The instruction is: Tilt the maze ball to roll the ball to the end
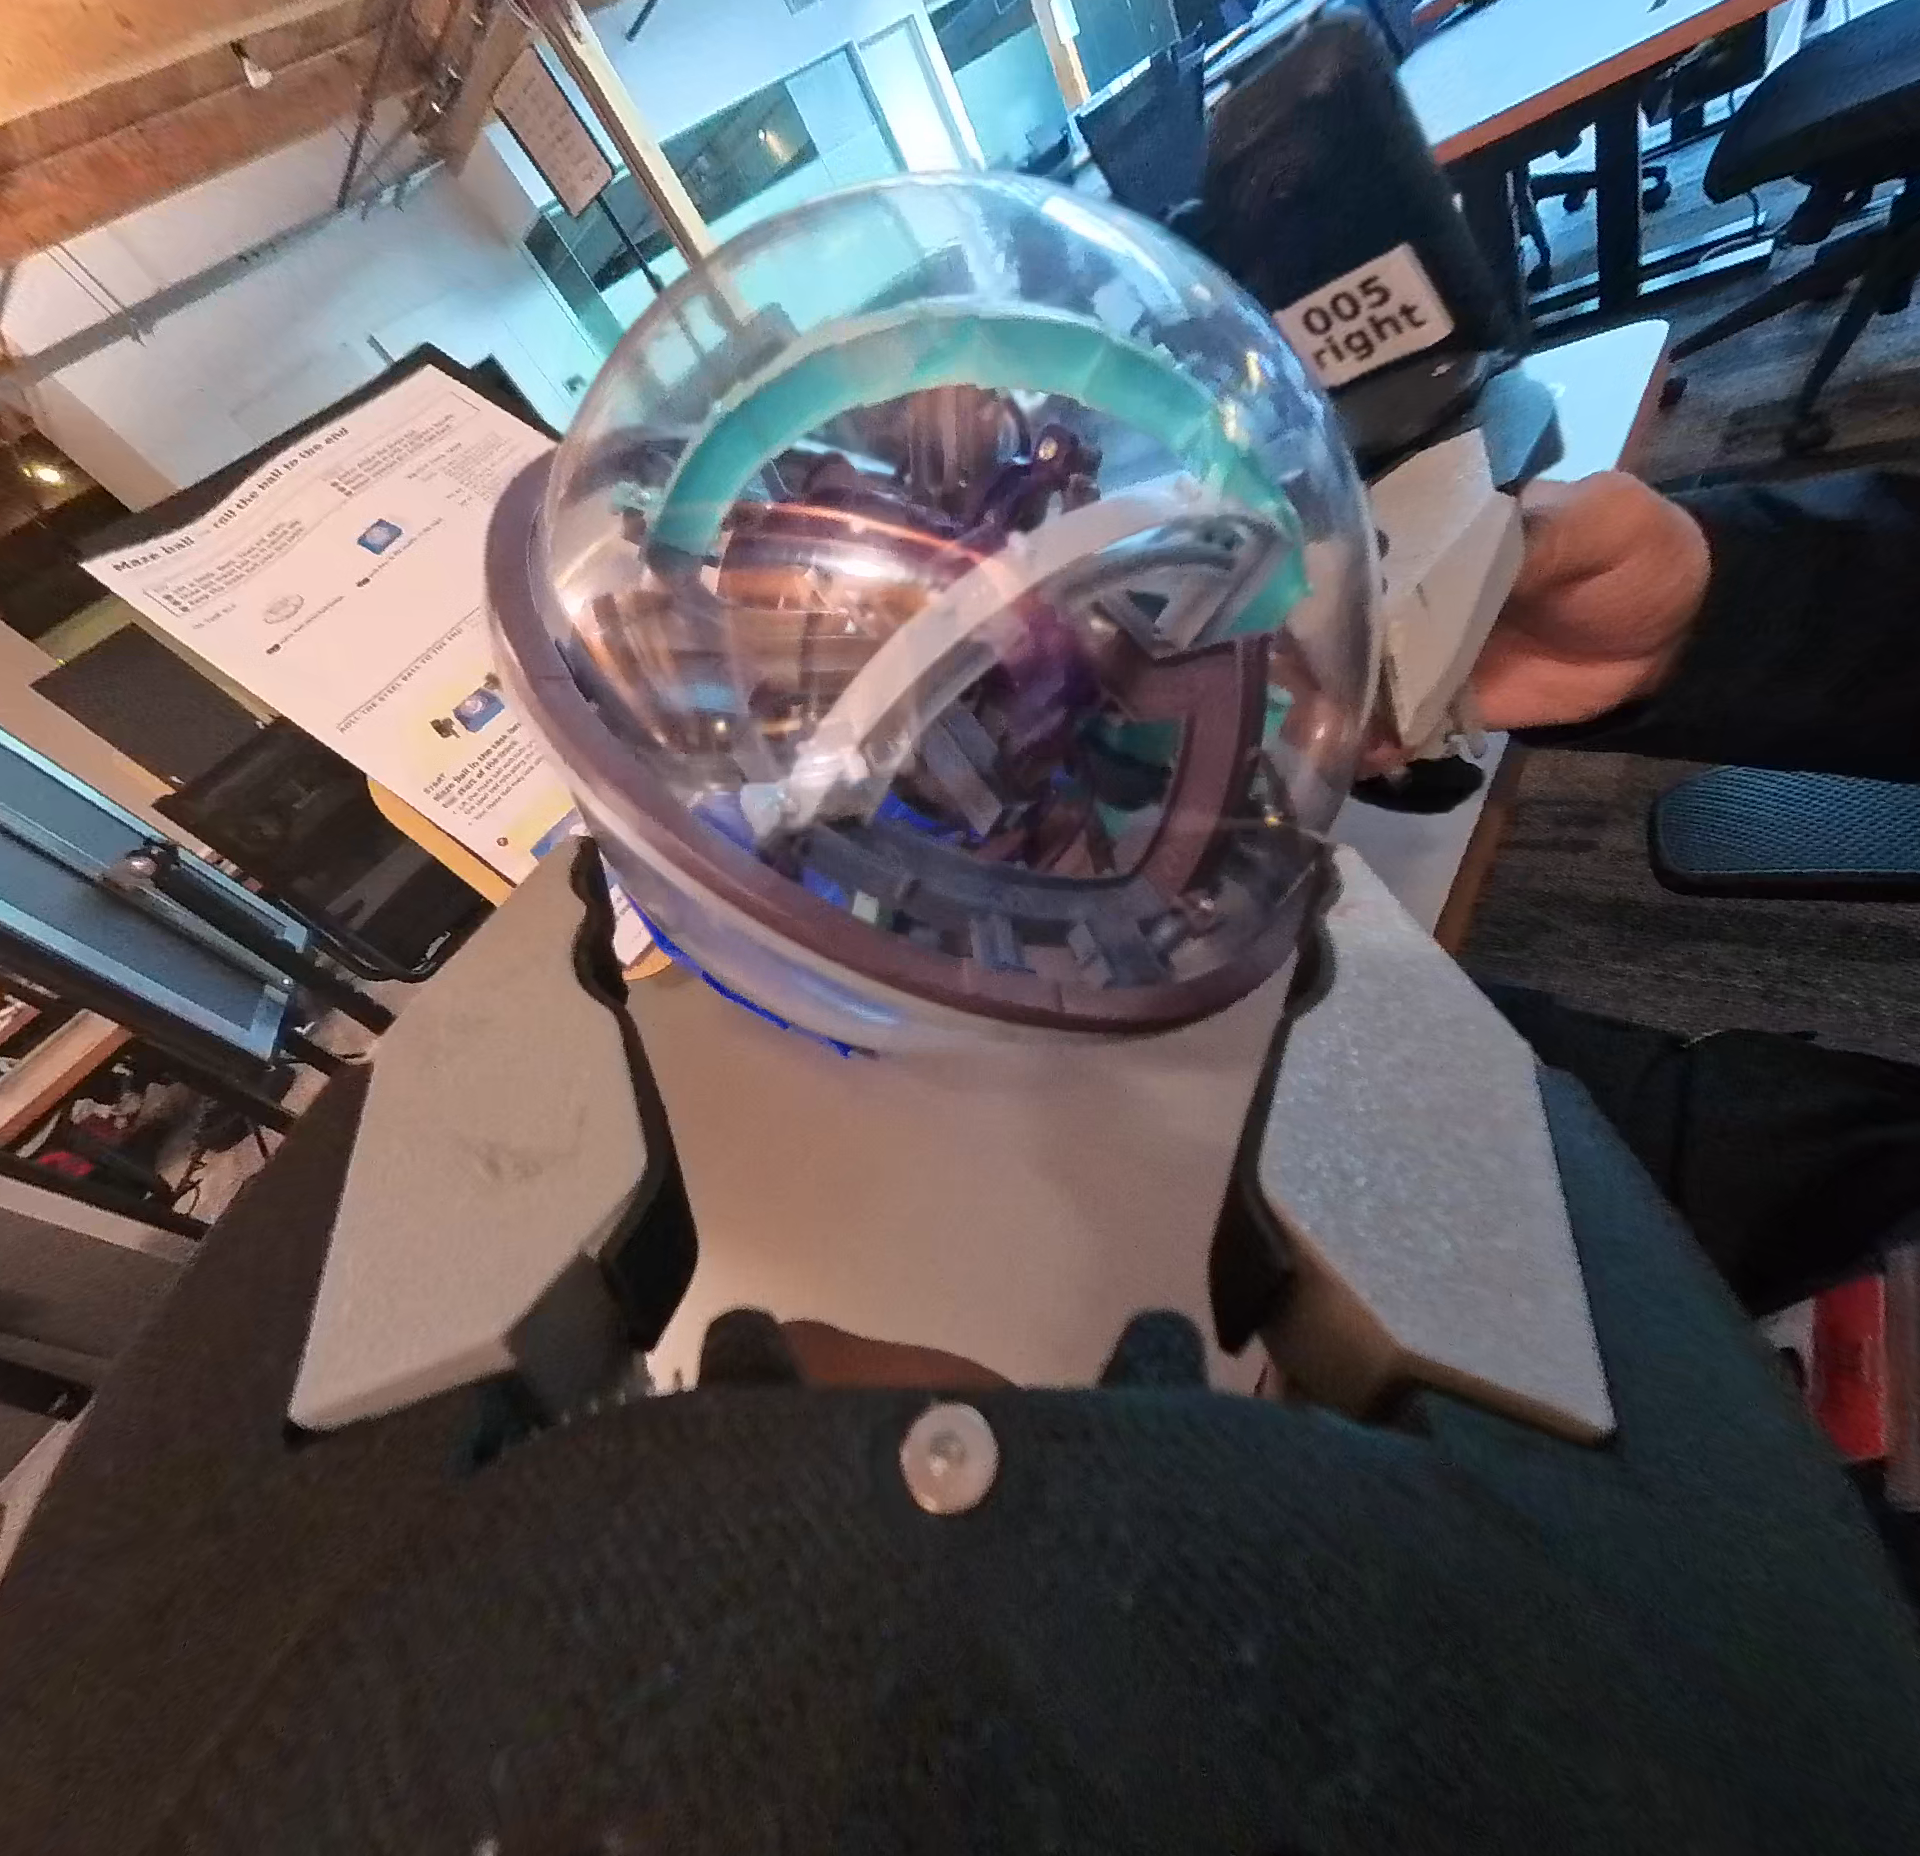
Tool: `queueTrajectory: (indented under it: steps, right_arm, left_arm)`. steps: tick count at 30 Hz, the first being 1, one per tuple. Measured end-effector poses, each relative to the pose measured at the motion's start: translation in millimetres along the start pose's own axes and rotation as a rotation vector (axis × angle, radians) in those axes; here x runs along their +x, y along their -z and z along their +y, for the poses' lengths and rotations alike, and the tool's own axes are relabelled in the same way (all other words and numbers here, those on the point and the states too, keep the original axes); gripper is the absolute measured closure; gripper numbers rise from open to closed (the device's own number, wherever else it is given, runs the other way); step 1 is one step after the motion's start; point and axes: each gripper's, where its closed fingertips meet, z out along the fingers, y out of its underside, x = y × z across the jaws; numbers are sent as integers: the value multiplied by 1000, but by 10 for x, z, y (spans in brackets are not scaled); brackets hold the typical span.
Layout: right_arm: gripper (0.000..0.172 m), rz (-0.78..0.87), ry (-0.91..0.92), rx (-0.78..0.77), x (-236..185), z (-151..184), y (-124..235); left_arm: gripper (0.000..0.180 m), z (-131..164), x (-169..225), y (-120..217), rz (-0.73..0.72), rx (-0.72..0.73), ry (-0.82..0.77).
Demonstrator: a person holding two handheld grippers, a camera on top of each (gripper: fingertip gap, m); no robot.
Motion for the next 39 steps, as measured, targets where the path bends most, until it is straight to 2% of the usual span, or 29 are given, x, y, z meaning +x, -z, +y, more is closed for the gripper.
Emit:
queueTrajectory:
  steps: [18, 39]
  right_arm:
    - [41, -247, -329, -6, -158, 117, -29]
    - [41, -298, -366, -19, -181, 146, -34]
  left_arm:
    - [52, -183, 25, 15, 44, 12, 53]
    - [56, -207, 43, 40, 23, 2, 0]
